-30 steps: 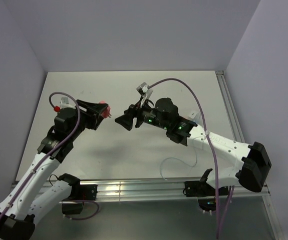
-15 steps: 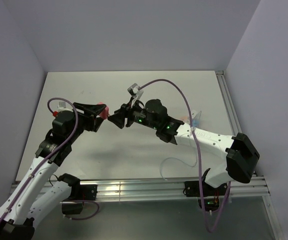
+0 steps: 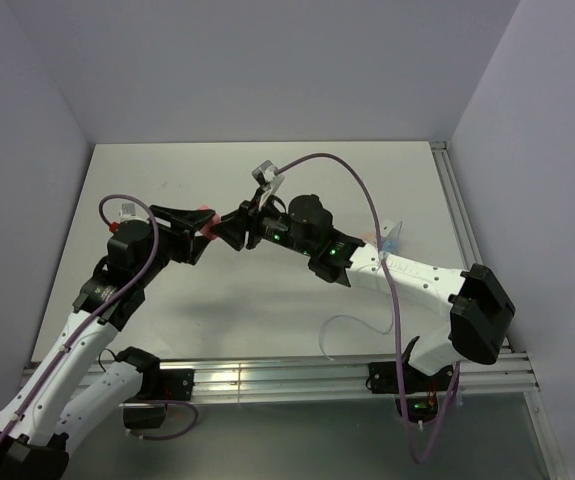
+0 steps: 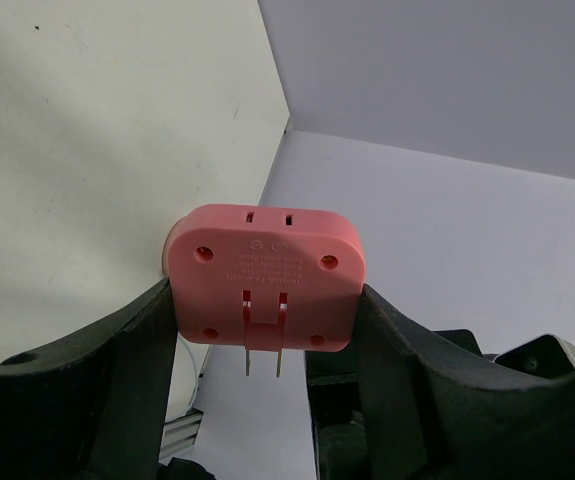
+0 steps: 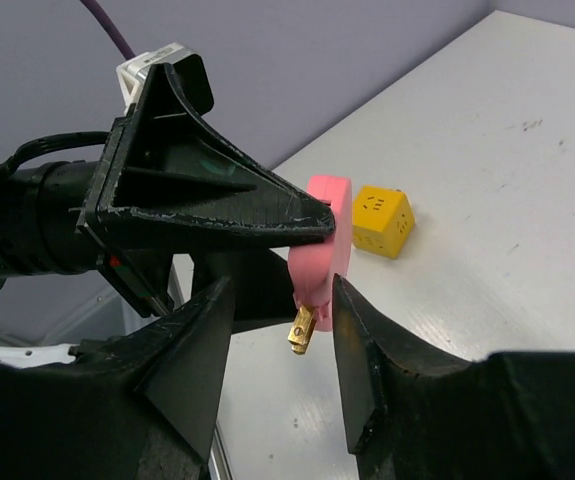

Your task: Insert the plug

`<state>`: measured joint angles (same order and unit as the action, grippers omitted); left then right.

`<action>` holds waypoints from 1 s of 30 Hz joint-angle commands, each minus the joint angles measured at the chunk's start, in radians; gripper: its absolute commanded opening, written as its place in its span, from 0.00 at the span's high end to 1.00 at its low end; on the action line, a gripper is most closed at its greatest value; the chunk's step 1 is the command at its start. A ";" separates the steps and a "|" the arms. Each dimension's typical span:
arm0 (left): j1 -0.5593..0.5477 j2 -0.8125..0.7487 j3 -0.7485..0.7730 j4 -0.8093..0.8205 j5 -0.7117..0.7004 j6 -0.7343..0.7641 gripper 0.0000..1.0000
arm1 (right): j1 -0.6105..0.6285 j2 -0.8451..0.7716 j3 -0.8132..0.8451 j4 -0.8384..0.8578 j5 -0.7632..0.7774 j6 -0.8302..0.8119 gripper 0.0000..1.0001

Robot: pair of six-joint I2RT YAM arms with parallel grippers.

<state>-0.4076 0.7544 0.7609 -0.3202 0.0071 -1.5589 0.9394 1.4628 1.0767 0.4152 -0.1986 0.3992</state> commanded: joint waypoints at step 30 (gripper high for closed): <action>-0.017 -0.047 -0.034 0.211 0.088 0.242 0.01 | 0.002 0.018 0.022 -0.042 0.087 -0.034 1.00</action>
<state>-0.4206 0.7444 0.7441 -0.2768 0.0391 -1.4502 0.9394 1.5322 1.1221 0.3672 -0.1444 0.3813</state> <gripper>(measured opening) 0.990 0.281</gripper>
